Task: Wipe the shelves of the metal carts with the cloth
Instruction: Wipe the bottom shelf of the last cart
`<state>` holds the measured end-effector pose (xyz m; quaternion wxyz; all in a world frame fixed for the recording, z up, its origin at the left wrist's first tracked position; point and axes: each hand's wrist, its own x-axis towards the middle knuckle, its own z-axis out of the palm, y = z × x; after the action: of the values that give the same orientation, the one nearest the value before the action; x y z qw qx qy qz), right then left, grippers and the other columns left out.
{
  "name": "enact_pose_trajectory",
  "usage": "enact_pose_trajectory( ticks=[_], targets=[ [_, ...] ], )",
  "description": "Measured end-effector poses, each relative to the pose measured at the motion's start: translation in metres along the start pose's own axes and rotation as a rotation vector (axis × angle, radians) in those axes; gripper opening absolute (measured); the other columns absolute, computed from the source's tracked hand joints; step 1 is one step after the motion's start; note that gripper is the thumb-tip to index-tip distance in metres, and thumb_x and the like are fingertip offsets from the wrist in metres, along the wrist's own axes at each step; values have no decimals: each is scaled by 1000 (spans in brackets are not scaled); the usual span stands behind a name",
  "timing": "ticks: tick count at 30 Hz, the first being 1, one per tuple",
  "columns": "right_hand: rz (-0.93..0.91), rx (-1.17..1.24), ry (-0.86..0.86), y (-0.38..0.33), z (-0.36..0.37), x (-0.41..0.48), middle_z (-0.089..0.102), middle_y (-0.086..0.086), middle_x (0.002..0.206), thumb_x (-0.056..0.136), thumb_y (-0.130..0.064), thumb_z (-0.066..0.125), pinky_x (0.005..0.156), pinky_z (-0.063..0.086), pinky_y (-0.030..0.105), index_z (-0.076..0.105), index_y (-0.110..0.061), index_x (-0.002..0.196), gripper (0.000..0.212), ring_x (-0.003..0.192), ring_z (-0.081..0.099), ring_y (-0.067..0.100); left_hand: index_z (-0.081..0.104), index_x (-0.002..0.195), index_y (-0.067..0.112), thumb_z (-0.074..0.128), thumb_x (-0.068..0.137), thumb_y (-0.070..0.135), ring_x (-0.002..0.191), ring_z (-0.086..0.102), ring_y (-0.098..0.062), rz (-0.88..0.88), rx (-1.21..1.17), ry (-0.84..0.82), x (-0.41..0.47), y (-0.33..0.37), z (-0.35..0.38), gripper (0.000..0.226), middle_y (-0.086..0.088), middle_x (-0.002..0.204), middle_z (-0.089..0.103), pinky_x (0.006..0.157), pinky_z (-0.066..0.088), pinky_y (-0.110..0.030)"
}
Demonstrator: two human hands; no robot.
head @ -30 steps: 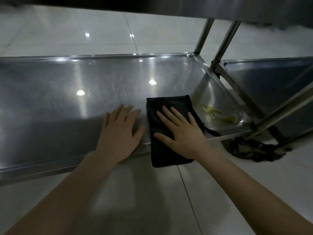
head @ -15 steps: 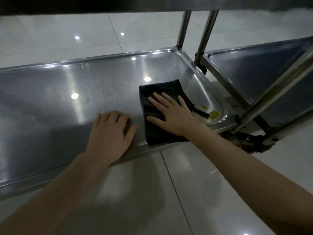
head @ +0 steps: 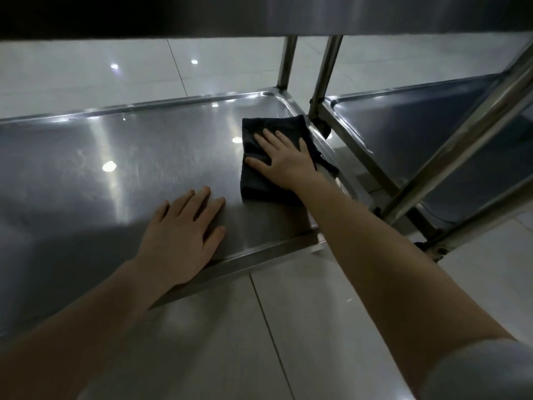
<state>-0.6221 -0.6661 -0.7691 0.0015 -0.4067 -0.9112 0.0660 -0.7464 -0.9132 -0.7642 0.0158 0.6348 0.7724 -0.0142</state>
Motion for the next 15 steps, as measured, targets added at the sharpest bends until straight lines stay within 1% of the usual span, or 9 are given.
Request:
enact_pose_trajectory(
  ticks=[2,4,6,8,10,12,15],
  targets=[
    [-31,8,31,6,6,-31,4,-12,164,88,-77,18,117,-3,55,9,-39,154,76,150,0,12,12,154,34,-3,88,61,149,13,-21,-2,3,3,-1,0,0,73,3,163,9,119,17,-44],
    [-68,9,50,19,12,-81,2,-14,163,85,-80,12,117,-4,52,8,-41,154,79,150,-2,9,15,153,34,0,93,60,148,15,-21,-3,-4,-8,-3,-1,0,67,3,163,12,119,18,-44],
    [-57,14,57,31,15,-129,-4,-19,162,82,-84,5,117,-7,48,3,-45,153,81,148,-7,5,21,153,33,3,91,61,147,20,-23,1,-15,-1,-4,-2,1,70,1,162,18,118,20,-45],
    [-39,10,31,41,12,-144,-9,-21,160,80,-86,3,117,-9,44,-1,-47,152,82,147,-10,3,20,153,33,1,87,61,148,18,-23,8,-22,-10,-2,0,0,74,1,162,17,118,19,-44],
    [-17,3,-6,43,6,-126,-9,-19,161,78,-86,4,119,-7,44,-1,-45,153,85,148,-10,5,12,154,35,-2,87,61,149,12,-22,17,-16,-25,-2,1,2,73,3,163,9,119,16,-43],
    [23,-16,3,44,-3,-83,-5,-13,163,83,-82,10,121,-4,44,3,-40,154,83,150,-6,9,3,154,37,-6,87,60,150,7,-20,19,8,-29,-2,0,3,71,5,164,2,120,13,-43],
    [91,-52,25,45,-14,-10,2,-7,165,91,-74,19,121,-1,46,9,-35,155,76,150,0,15,4,153,38,-11,85,61,149,8,-20,16,-19,-19,-3,-2,4,74,5,164,3,120,13,-43]
  ],
)
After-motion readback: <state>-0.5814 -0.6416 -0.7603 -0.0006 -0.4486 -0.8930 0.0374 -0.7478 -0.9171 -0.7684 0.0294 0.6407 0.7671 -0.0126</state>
